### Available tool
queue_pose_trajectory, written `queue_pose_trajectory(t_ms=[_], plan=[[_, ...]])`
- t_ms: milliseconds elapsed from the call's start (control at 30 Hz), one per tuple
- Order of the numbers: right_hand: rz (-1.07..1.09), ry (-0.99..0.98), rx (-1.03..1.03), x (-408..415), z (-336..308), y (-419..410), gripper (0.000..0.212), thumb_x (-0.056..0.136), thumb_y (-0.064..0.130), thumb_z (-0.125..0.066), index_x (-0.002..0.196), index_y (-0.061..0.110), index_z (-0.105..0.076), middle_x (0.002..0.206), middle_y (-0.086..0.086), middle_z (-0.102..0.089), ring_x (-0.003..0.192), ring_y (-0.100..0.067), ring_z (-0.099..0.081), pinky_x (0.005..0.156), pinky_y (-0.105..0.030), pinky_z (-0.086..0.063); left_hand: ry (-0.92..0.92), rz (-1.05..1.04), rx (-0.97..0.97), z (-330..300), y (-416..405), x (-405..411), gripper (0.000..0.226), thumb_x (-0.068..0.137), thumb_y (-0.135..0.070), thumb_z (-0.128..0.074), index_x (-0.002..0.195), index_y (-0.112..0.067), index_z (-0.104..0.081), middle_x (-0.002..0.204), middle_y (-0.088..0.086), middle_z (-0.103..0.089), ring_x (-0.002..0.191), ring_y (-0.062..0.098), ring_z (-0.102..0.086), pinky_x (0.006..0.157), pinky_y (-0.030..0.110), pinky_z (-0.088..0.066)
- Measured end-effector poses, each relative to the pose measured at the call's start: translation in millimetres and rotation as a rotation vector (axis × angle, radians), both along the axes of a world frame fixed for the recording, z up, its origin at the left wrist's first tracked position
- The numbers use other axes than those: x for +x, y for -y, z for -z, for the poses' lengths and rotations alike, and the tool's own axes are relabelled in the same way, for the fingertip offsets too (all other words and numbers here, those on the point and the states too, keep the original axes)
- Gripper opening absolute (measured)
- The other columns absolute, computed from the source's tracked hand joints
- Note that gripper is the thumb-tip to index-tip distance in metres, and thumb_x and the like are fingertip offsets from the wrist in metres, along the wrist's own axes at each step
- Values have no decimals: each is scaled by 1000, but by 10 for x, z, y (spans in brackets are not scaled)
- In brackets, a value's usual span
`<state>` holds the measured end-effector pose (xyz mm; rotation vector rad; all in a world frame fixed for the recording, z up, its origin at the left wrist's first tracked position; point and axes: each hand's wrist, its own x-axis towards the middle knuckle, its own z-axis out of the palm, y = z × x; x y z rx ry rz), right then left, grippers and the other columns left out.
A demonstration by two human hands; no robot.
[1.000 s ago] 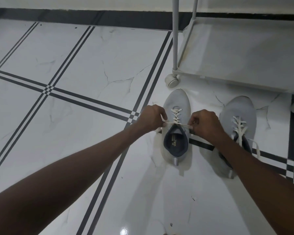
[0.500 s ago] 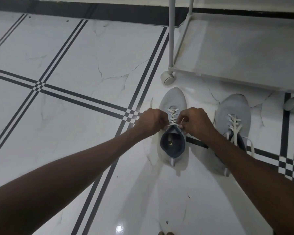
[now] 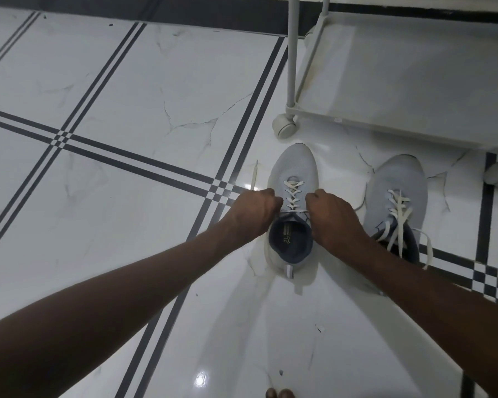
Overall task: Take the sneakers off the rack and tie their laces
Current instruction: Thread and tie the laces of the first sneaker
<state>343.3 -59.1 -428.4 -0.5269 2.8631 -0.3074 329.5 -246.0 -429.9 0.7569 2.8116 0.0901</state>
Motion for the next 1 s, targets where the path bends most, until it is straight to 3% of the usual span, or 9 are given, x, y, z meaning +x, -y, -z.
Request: queue_pose_trajectory(t_ms=[100,267,333,433,533,667,767,833,1000], plan=[[-5,-8,6,45,40,-14,26,67,-6,-72,86,3,-58,83,-18,-61,72,-38,-61,56,-34,-39,31,-11,-6,3,-2,26,15,94,-16,-56,97,-4,-65,92,12,-65,72,30,-64,58,31,-36],[3,-27,-32,10,54,-37,16,74,-8,-62,86,0,-57,85,-21,-60,73,-40,-61,58,-34,-33,123,-111,111,17,79,-60,15,92,-12,-56,95,-6,-70,90,10,-72,77,29,-68,63,33,-49],[43,18,-53,-38,41,-29,13,78,-3,-62,89,1,-57,90,-19,-61,79,-39,-61,61,-32,-33,260,-213,184,-7,129,-111,13,90,-10,-60,93,-7,-73,85,9,-76,75,27,-72,67,31,-55],[171,161,-57,-99,10,-11,10,81,6,-65,89,0,-63,92,-16,-65,84,-34,-64,64,-30,-38,617,-406,298,-60,266,-192,14,91,-16,-66,93,-5,-73,80,7,-75,70,15,-70,73,26,-55],[301,354,-112,-168,10,-50,16,83,12,-65,87,-3,-69,91,-19,-70,83,-32,-66,65,-28,-40,893,-583,542,-154,378,-206,18,93,-12,-65,102,2,-73,80,1,-71,71,12,-64,75,28,-55],[497,667,-533,-295,-92,-194,30,93,21,-60,83,-4,-74,78,-18,-71,63,-22,-56,71,-35,-48,1057,-611,786,-334,448,-221,23,96,-29,-62,93,-9,-73,92,8,-66,81,17,-62,85,31,-53],[545,693,-865,-258,-146,-231,22,92,18,-65,92,-3,-73,80,-20,-68,67,-19,-57,73,-32,-53,1057,-629,989,-392,367,-231,15,95,-23,-63,87,-15,-72,107,13,-69,99,21,-64,97,38,-52],[518,724,-1053,-201,-142,-202,13,90,7,-66,94,-5,-70,80,-18,-66,68,-17,-60,68,-24,-55,1041,-631,1069,-369,264,-246,12,95,-13,-62,88,-17,-71,118,13,-70,103,18,-65,92,32,-51],[588,704,-1228,-119,-91,-129,7,88,-1,-66,93,-2,-70,78,-20,-67,66,-21,-61,65,-25,-57,958,-705,1111,-213,55,-260,17,94,-12,-64,109,-4,-68,95,12,-70,88,22,-58,73,29,-44]])
